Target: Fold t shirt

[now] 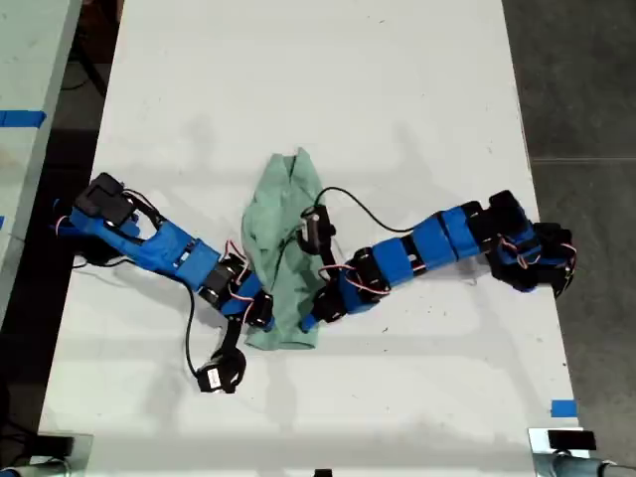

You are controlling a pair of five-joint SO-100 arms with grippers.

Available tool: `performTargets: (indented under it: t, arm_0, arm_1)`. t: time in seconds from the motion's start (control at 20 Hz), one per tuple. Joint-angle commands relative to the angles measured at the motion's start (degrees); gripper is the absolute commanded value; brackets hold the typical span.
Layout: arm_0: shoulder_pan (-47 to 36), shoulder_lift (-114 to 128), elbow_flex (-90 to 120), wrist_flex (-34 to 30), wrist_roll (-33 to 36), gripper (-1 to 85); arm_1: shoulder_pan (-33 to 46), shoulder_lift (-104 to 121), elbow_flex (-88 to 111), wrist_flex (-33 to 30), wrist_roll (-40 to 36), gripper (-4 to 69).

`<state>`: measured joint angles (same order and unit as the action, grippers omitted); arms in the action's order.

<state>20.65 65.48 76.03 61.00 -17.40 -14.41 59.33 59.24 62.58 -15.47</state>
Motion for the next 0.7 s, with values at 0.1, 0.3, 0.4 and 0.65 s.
performTargets:
  t: [0.1, 0.3, 0.4, 0.65]
  arm_0:
    - [1.1, -0.1, -5.1, 0.3, 1.6, -0.3]
    - [3.1, -0.5, -8.3, 0.6, 2.4, -0.3]
    - [5.0, -0.1, -10.6, 1.4, 2.7, -0.3]
    - [7.0, 7.4, -15.9, 8.4, 4.9, -0.3]
  arm_1:
    - [-1.7, -2.2, -5.3, -5.2, 1.1, -0.6]
    - [-4.5, -2.0, -8.5, -3.8, 1.1, -0.7]
    - [-7.3, -1.8, -9.1, -3.8, 1.9, -0.7]
    - [-8.0, 9.1, -10.1, -2.5, -3.5, -0.7]
